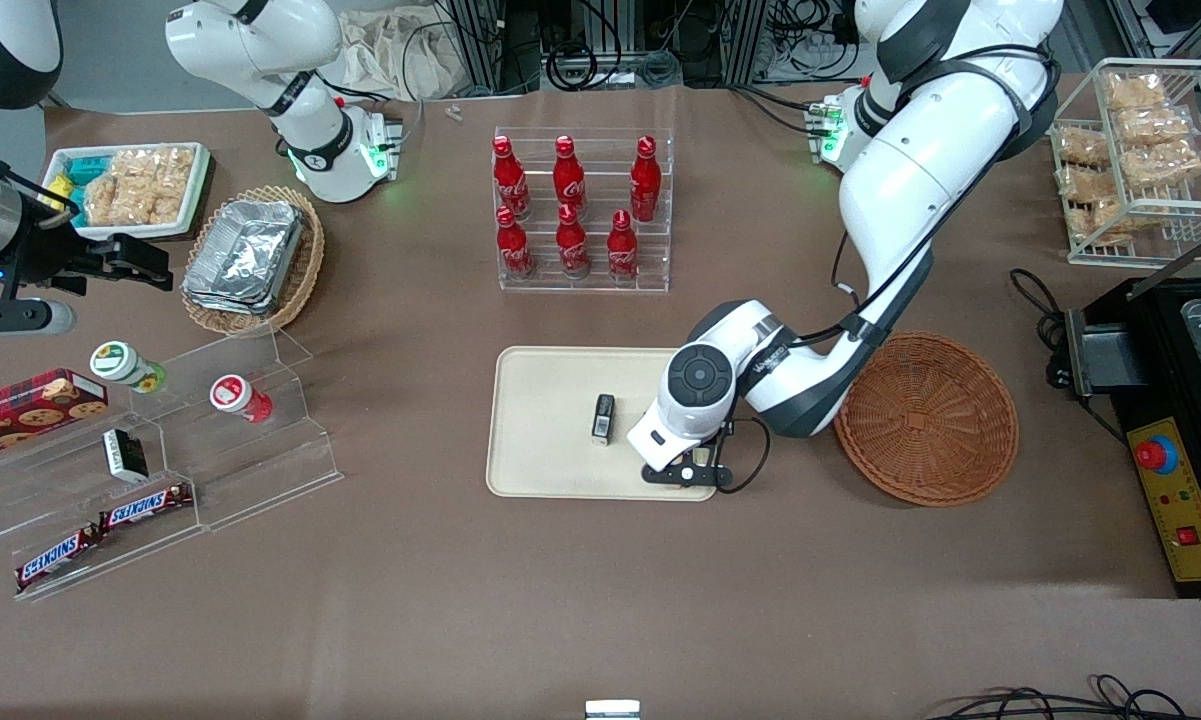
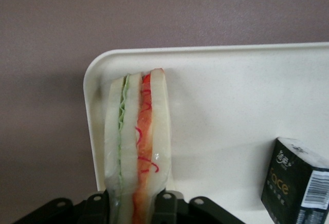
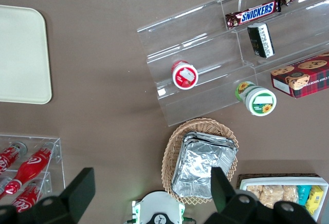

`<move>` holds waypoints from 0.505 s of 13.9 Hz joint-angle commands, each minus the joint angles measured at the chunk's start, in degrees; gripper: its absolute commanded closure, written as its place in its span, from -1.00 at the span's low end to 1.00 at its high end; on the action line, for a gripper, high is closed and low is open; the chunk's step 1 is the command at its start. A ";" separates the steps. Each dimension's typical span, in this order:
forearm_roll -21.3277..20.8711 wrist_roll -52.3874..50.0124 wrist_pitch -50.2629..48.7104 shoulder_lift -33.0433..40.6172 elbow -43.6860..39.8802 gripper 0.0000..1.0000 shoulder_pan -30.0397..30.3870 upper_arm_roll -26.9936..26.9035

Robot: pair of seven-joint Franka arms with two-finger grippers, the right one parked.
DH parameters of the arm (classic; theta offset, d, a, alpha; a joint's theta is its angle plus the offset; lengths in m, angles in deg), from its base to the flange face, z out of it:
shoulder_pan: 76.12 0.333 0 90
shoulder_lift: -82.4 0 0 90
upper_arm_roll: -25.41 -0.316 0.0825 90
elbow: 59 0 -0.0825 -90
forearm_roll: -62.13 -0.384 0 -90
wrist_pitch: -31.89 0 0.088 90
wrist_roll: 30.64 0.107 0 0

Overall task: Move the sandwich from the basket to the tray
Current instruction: 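Carry the sandwich over the cream tray and lower it beside the box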

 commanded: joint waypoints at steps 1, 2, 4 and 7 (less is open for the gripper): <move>-0.86 0.29 -1.32 3.29 -1.10 -1.00 -0.07 -0.08; -0.68 0.55 -2.72 5.48 -1.02 -1.00 0.10 -0.08; 0.02 0.82 -7.54 10.23 -0.93 -1.00 1.59 0.18; 3.34 1.86 -15.80 18.40 -0.66 -1.00 4.75 0.27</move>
